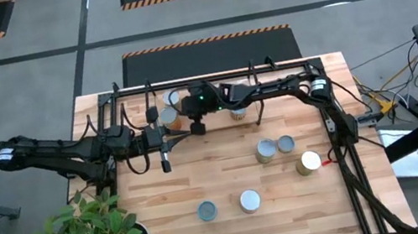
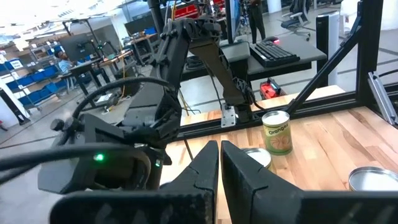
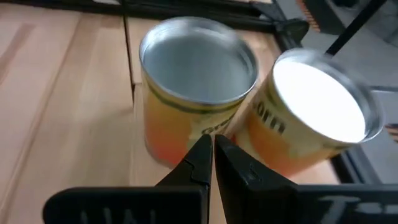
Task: Pick and place cans onto a shelf
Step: Adjust the big orange cans on the shelf
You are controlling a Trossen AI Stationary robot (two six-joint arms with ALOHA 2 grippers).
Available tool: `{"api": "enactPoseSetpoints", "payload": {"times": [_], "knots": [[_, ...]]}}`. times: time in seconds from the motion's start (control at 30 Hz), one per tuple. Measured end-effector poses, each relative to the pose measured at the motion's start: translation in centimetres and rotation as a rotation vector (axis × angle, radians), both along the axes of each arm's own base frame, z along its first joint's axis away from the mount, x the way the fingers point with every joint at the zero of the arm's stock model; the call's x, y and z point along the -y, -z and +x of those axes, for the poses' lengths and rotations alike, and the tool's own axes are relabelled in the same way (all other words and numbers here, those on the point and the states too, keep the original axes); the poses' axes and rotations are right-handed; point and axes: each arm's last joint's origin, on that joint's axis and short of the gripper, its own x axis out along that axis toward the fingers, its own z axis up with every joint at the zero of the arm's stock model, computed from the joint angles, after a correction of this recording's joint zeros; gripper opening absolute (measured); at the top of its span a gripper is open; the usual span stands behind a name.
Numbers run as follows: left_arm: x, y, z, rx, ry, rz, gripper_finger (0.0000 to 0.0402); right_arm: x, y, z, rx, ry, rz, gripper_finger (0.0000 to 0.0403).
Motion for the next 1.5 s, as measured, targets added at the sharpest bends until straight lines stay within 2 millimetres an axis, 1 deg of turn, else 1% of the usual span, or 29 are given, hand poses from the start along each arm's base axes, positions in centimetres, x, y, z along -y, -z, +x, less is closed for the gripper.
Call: {"api": "enactPoseSetpoints", "payload": {"times": [0.17,0.3,0.47,0.6,0.7,0.8,1.5], "knots": [[0.0,0.0,0.0,0.0,0.0,0.0,0.0001,0.3,-0.7,-0.3,-0.078,0.069,-0.082,0.0009],[0.0,0.0,0.0,0.0,0.0,0.0,0.0001,1.8,-1.0,-0.8,-0.111,0.138,-0.141,0.0009],[0.0,0.0,0.0,0.0,0.0,0.0,0.0001,4.4,-1.1,-1.7,-0.083,0.194,-0.101,0.0009],[0.0,0.0,0.0,0.0,0.0,0.0,0.0001,5.6,-0.5,-1.5,-0.019,0.179,-0.041,0.0009],[0.0,0.0,0.0,0.0,0.0,0.0,0.0001,5.8,0.7,-0.8,0.017,0.167,-0.035,0.0009],[0.0,0.0,0.0,0.0,0.0,0.0,0.0001,5.9,1.4,-0.3,0.042,0.163,-0.048,0.0009],[0.0,-0.1,0.0,0.008,0.0,-0.001,0.0001,5.8,0.5,0.2,0.148,0.147,-0.05,0.0009]]}}
